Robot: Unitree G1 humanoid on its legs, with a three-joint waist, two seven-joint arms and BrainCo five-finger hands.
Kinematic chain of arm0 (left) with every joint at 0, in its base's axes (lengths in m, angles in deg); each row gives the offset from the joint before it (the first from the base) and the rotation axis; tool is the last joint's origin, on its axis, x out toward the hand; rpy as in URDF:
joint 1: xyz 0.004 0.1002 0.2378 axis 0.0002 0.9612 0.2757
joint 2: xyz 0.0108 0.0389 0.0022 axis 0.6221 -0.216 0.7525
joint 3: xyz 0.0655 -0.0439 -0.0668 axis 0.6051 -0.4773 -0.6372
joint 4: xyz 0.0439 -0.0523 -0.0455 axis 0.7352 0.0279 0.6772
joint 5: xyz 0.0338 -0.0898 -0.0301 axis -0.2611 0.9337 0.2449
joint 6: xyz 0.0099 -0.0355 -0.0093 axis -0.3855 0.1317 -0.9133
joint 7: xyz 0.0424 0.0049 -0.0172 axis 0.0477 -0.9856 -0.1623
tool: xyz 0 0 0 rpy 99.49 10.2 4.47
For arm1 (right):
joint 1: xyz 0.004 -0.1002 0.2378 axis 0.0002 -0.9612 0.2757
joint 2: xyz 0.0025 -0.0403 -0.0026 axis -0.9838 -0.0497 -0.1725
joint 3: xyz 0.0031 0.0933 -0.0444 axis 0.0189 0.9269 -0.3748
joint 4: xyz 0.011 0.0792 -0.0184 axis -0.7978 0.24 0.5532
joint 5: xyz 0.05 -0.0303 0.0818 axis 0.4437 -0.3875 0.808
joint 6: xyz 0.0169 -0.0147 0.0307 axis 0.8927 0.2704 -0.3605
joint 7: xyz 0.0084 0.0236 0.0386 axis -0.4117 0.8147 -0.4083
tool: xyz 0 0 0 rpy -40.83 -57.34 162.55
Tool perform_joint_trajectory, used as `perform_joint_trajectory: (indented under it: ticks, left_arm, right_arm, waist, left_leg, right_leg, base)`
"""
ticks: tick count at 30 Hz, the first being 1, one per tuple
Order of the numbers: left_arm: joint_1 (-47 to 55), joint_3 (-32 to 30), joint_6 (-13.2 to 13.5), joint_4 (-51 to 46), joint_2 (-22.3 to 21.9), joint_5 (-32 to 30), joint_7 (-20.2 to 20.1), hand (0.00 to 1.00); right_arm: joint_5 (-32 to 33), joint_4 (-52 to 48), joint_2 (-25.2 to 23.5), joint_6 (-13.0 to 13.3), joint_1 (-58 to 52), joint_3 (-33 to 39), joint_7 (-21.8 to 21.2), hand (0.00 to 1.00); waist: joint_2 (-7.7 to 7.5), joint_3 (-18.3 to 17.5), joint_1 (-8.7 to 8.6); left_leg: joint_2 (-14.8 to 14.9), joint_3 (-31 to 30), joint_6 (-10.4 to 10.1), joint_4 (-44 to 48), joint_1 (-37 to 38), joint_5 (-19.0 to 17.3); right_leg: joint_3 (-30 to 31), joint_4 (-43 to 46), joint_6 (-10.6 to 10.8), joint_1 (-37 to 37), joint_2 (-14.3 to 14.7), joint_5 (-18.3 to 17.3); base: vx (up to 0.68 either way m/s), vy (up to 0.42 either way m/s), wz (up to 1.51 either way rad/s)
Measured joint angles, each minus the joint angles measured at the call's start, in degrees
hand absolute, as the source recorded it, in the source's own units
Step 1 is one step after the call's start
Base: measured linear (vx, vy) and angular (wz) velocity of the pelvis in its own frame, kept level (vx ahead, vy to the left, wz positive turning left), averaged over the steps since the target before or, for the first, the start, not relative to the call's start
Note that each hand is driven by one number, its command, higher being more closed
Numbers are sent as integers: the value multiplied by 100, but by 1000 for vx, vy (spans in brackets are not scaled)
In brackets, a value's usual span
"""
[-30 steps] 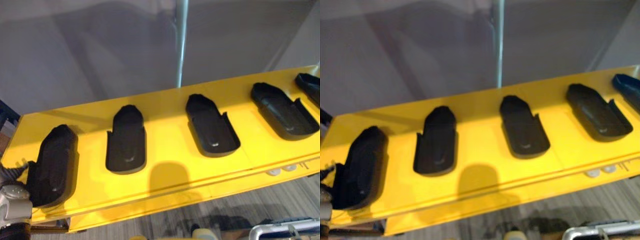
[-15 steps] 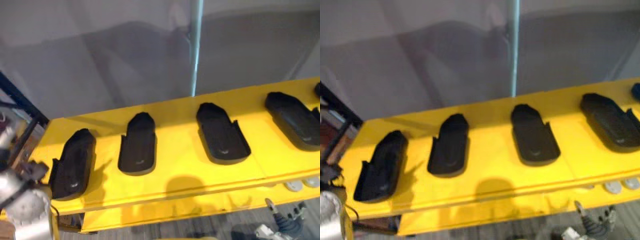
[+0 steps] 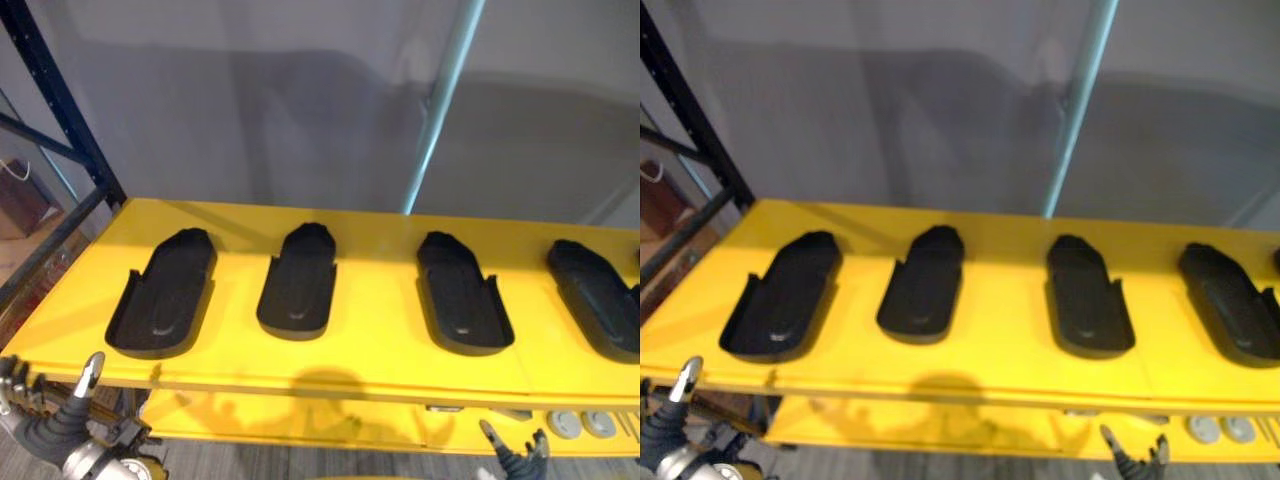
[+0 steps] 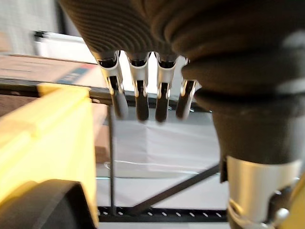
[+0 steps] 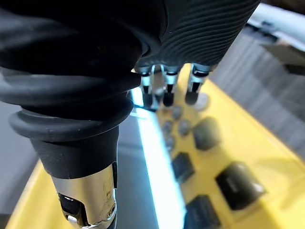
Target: Walk over and take plastic housings, then place them on the shelf
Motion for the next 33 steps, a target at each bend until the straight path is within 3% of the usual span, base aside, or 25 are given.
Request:
perform_joint_trajectory:
  ticks: [1, 2, 7, 16, 23, 25, 30, 33]
  left_arm:
    - [-15, 6, 44, 75, -39, 96, 0, 100]
    - [-40, 7, 75, 123, -64, 96, 2, 0]
    - [-73, 257, 206, 395, -80, 308, 335, 0]
    - [-677, 522, 376, 1187, 179, 241, 1833, 0]
    - [-1035, 640, 438, 1424, 346, 185, 2377, 0]
    - [-1174, 673, 464, 1420, 365, -107, 2651, 0]
    - [-1472, 697, 414, 1403, 421, -263, 2955, 0]
    - [-1671, 840, 181, 1362, 616, -265, 3095, 0]
  right_arm:
    - [12, 94, 2, 2, 2, 6, 26, 0]
    - [22, 130, 2, 2, 0, 7, 28, 0]
    - [155, 434, 36, 14, 13, 7, 40, 0]
    - [163, 1300, 247, 29, 64, -157, 137, 0]
    - [146, 1516, 403, 25, 66, -252, 145, 0]
    - [105, 1635, 475, 19, 89, -252, 145, 0]
    - [98, 1723, 506, -17, 190, -251, 145, 0]
    - [72, 1768, 508, -18, 193, -250, 145, 0]
  waist:
    - [6, -12, -2]
    - [8, -16, -2]
    - [6, -26, -9]
    - [39, -33, -60]
    - [84, -30, -89]
    - [119, -54, -91]
    - [116, -53, -215]
    - [105, -50, -289]
  left_leg:
    - [0, 1, -1, 4, -44, 5]
    - [0, -3, -1, 3, -71, 10]
    - [12, 18, -11, -50, -59, 27]
    - [16, 188, -36, -269, 153, 148]
    - [9, 237, -47, -414, 226, 259]
    - [-2, 314, -38, -471, 251, 275]
    - [-25, 344, -31, -476, 251, 280]
    - [-27, 360, -31, -477, 256, 280]
  right_leg:
    - [-16, -5, 0, -31, 1, 0]
    - [-25, -4, 0, -56, 0, 1]
    - [-7, -14, 1, -83, 20, 1]
    - [219, -37, 4, -124, 47, 4]
    - [245, -87, 30, -158, 61, 57]
    - [292, -115, 37, -150, 60, 77]
    - [366, -187, 42, -170, 55, 144]
    - [382, -201, 44, -176, 56, 156]
  base:
    - [-5, -6, 7]
    - [1, -8, 5]
    - [2, -1, -1]
    - [-15, -3, -12]
    - [-28, -6, -3]
    - [-46, 13, -11]
    - [-12, 10, -6]
    - [-1, 0, -1]
